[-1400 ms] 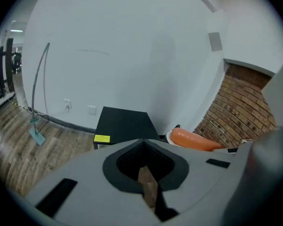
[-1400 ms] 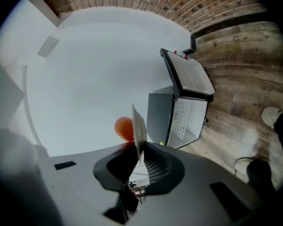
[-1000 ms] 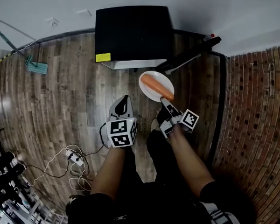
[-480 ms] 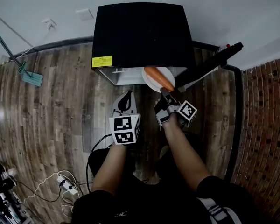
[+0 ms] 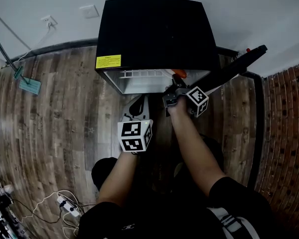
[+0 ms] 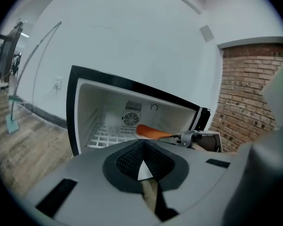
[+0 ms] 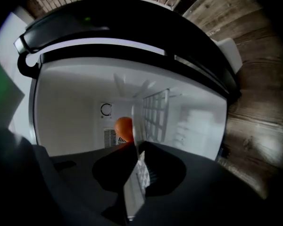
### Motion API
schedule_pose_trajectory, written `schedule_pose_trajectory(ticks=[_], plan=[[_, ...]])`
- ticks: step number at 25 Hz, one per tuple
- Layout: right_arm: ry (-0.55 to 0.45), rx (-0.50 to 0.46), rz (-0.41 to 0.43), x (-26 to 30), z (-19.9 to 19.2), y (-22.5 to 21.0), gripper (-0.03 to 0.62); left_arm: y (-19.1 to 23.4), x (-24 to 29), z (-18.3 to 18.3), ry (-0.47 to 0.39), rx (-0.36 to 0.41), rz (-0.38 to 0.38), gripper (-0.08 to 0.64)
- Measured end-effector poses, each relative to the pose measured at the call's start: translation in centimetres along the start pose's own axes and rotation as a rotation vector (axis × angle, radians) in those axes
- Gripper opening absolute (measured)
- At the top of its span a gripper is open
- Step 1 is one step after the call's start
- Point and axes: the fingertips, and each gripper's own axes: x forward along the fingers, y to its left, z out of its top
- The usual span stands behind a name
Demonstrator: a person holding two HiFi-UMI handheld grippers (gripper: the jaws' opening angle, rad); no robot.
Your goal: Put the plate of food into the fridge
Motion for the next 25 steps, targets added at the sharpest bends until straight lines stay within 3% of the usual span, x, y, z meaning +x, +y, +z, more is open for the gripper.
schedule_pose_trajectory(ticks=[2, 5, 9, 15, 19, 20, 21, 22, 25], plan=[[-0.019, -0.010, -0.024, 0.7, 0.4, -0.3, 0.052, 0.1, 0.3, -0.4, 0.003, 0.056, 0.005, -0.003], [-0.028, -0.079, -0.101, 1.3, 0.9, -0.9, 0.052, 0.3, 0.7, -0.9, 0.010, 0.076, -0.004, -0.003], [-0.022, -0.256, -0.287, 1.1, 1.2, -2.7, 0.078, 0.8, 0.7, -0.9, 0.004, 0.082, -0.009, -0.003], [-0.077, -0.541, -0.392, 0.6, 2.4, -2.6, 0.170, 0.7, 1.2, -0.5, -0.002, 0.062, -0.034, -0.003], [-0.104, -0.440, -0.337, -0.8, 2.2, -2.9, 0.197, 0.6, 1.2, -0.6, 0.002, 0.071, -0.041, -0.003], [-0.100, -0.411, -0.308, -1.4, 1.8, -2.8, 0.187, 0.7, 1.2, -0.6, 0.004, 0.074, -0.039, -0.003], [-0.090, -0.401, -0.271, -2.0, 1.4, -2.5, 0.112, 0.8, 1.2, -0.7, 0.007, 0.075, -0.037, -0.003], [-0.073, -0.410, -0.224, -2.7, 0.9, -1.9, 0.017, 0.9, 1.2, -0.8, 0.011, 0.075, -0.038, -0.003], [-0.024, -0.556, -0.085, -4.8, -0.8, 0.7, 0.014, 1.0, 1.1, -0.7, 0.031, 0.075, -0.042, -0.003]])
